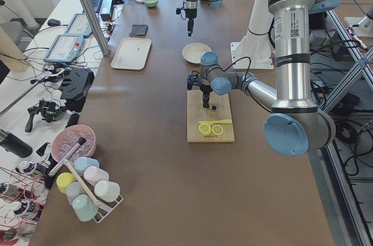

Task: Place red cherry on plate
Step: 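Grasp the dark cherries with left gripper while right gripper releases the plate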

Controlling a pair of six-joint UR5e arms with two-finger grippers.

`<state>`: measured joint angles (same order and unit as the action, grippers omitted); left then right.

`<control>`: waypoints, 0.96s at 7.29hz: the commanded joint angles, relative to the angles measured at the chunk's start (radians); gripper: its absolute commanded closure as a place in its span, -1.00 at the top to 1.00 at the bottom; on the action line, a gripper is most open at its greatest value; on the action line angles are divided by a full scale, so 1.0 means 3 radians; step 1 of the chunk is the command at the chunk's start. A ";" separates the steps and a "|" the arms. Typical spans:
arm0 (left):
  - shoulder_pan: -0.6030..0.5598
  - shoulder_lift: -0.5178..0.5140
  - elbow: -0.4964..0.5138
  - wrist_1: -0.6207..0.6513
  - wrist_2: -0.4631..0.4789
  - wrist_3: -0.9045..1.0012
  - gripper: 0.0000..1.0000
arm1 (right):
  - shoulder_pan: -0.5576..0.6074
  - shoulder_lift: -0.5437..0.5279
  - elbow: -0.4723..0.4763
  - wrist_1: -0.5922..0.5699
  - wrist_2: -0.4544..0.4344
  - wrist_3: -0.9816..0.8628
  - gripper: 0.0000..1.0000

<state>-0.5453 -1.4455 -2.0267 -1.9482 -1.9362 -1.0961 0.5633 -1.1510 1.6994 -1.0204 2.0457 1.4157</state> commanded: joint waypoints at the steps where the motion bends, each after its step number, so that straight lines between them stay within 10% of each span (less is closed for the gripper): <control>1: 0.0008 -0.0054 0.0093 -0.0005 0.0001 -0.0002 0.32 | 0.0009 0.0007 -0.0004 -0.0035 0.0002 0.0001 1.00; 5: 0.0008 -0.0055 0.0098 -0.0005 0.0001 -0.0002 -1.00 | 0.0009 0.0002 -0.0004 -0.0035 0.0002 0.0001 1.00; 7: -0.0038 -0.0065 -0.0049 0.0015 -0.0014 -0.0007 -1.00 | 0.0029 0.0012 0.0001 -0.0035 0.0002 0.0001 1.00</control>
<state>-0.5473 -1.4617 -2.0108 -1.9482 -1.9377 -1.0972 0.5679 -1.1488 1.6983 -1.0308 2.0449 1.4159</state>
